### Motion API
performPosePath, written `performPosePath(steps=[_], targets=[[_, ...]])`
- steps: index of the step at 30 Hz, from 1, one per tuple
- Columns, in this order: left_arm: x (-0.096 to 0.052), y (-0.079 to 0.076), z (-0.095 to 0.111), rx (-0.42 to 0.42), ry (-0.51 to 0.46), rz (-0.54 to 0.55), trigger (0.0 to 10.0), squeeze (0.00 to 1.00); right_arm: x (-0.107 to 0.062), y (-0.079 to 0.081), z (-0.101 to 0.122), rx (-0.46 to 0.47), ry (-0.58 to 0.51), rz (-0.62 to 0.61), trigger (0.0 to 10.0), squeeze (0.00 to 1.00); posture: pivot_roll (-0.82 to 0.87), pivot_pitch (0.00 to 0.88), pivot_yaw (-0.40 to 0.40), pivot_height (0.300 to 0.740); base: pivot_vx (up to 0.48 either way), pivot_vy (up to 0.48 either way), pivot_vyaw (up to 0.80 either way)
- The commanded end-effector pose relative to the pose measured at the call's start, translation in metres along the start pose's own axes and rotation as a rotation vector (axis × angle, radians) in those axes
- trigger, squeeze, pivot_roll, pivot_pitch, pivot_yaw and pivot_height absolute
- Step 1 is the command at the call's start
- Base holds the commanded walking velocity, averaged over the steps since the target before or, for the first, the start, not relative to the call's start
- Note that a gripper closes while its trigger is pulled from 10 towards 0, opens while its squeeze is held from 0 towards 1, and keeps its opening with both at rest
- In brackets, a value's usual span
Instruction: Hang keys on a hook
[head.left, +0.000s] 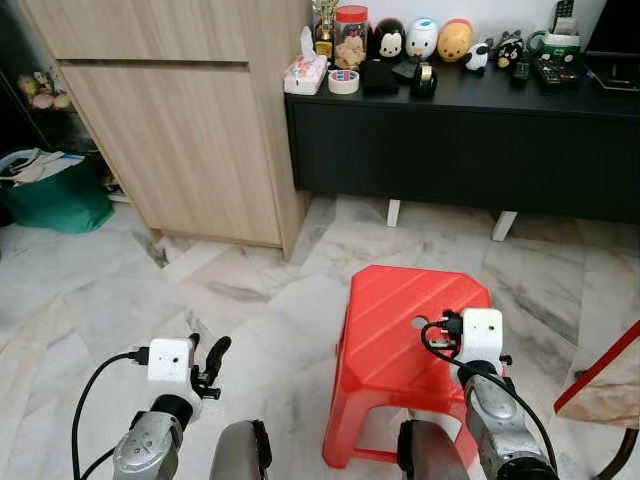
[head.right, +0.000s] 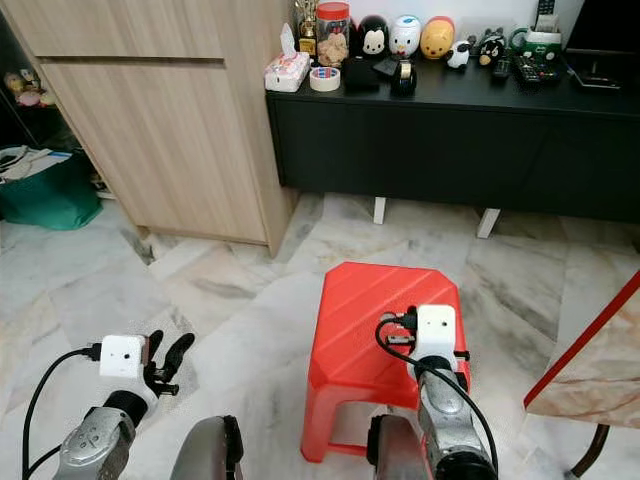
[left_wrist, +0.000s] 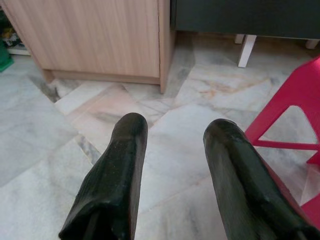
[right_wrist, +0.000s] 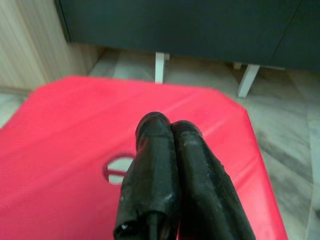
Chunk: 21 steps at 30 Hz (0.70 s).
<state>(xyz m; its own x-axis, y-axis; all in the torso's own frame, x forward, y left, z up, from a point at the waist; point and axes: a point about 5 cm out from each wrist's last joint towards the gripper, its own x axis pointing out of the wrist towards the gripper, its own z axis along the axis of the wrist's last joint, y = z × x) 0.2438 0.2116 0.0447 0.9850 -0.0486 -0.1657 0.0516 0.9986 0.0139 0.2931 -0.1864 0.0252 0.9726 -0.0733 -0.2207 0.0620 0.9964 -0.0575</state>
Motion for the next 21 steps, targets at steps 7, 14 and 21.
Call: performPosePath(steps=[7,14,21], targets=[[0.0,0.015,-0.023,-0.018,0.089,0.083,10.0,0.0,-0.007,0.003,-0.006,0.009,0.018,0.015,10.0,0.0,0.02,0.009,0.01,0.577,0.0,0.0,0.0],[-0.003,0.024,-0.046,-0.032,0.187,0.123,10.0,0.0,-0.01,0.003,-0.009,0.032,0.032,0.012,10.0,0.0,0.01,0.0,0.013,0.601,0.0,0.0,0.0],[-0.009,0.026,-0.059,-0.045,0.23,0.142,10.0,0.0,-0.01,0.004,-0.01,0.035,0.039,0.018,10.0,0.0,0.01,0.0,0.011,0.646,0.0,0.0,0.0]])
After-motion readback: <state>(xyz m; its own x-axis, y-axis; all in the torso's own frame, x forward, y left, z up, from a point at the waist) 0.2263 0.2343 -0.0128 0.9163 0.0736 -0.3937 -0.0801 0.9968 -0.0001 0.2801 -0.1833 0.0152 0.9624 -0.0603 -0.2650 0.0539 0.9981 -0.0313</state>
